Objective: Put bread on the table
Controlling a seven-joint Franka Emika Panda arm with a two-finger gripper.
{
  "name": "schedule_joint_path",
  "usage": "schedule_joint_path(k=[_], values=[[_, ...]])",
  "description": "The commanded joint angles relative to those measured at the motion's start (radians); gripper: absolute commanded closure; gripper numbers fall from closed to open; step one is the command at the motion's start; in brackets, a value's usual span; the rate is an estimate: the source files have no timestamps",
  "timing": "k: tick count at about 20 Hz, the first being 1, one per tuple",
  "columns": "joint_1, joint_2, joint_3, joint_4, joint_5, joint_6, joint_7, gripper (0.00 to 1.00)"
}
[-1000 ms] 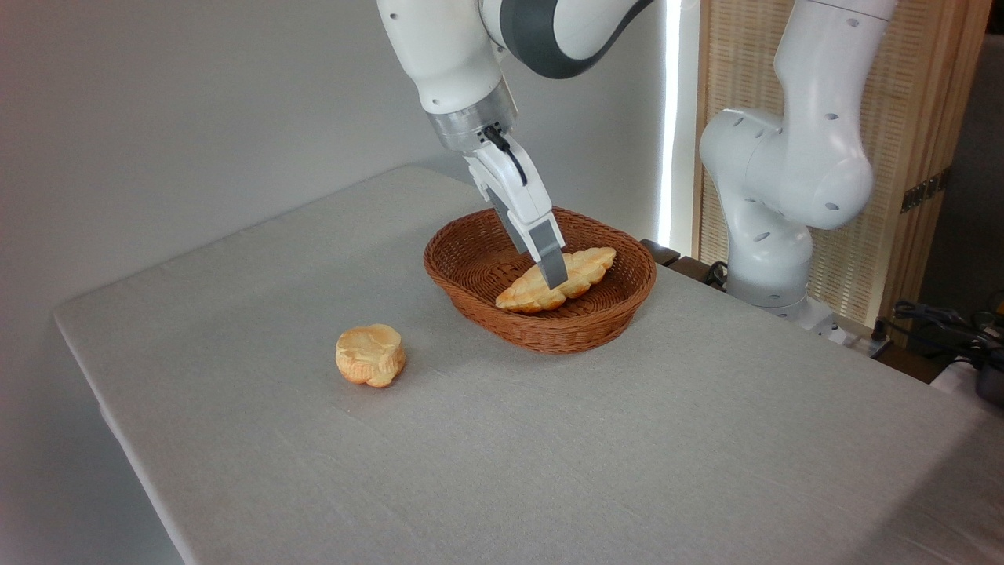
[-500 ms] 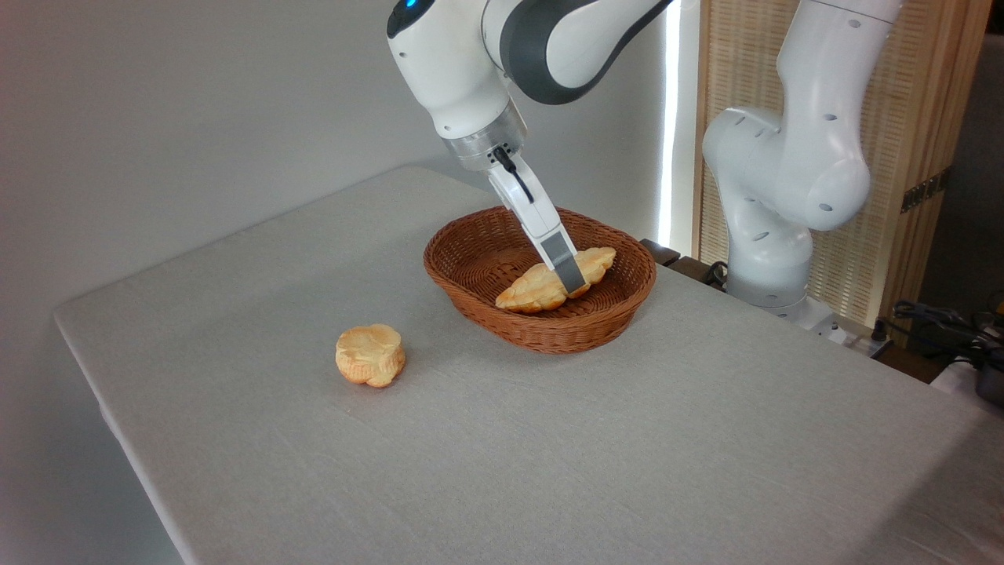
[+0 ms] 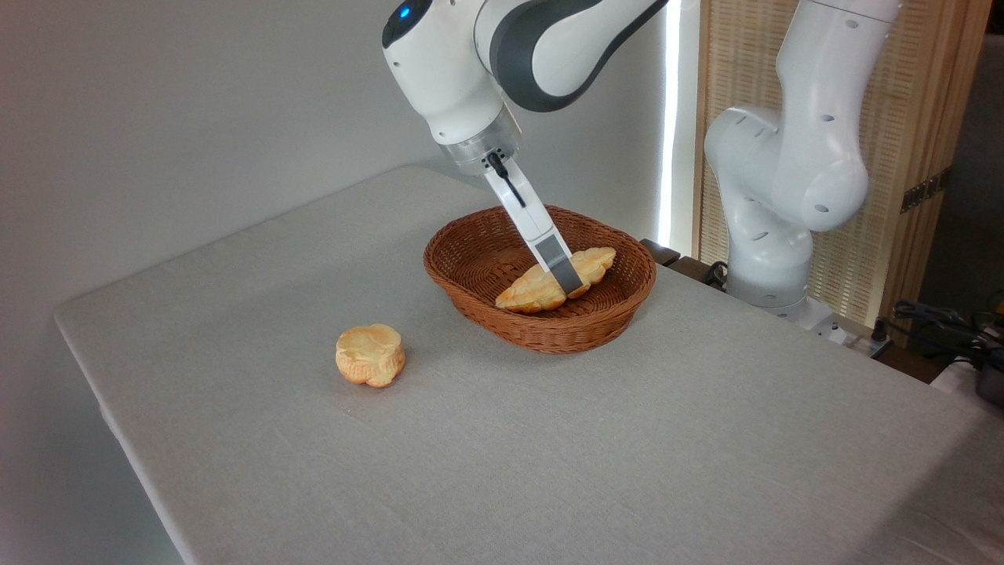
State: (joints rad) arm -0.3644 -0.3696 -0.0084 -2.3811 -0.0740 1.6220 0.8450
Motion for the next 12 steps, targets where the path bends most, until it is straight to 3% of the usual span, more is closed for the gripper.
schedule_joint_path(k=[1,12], values=[[-0.011,0.024,0.005,-0.004,-0.020,0.025,0.016,0.00],[-0.022,0.055,-0.022,-0.004,-0.020,0.056,0.016,0.00]])
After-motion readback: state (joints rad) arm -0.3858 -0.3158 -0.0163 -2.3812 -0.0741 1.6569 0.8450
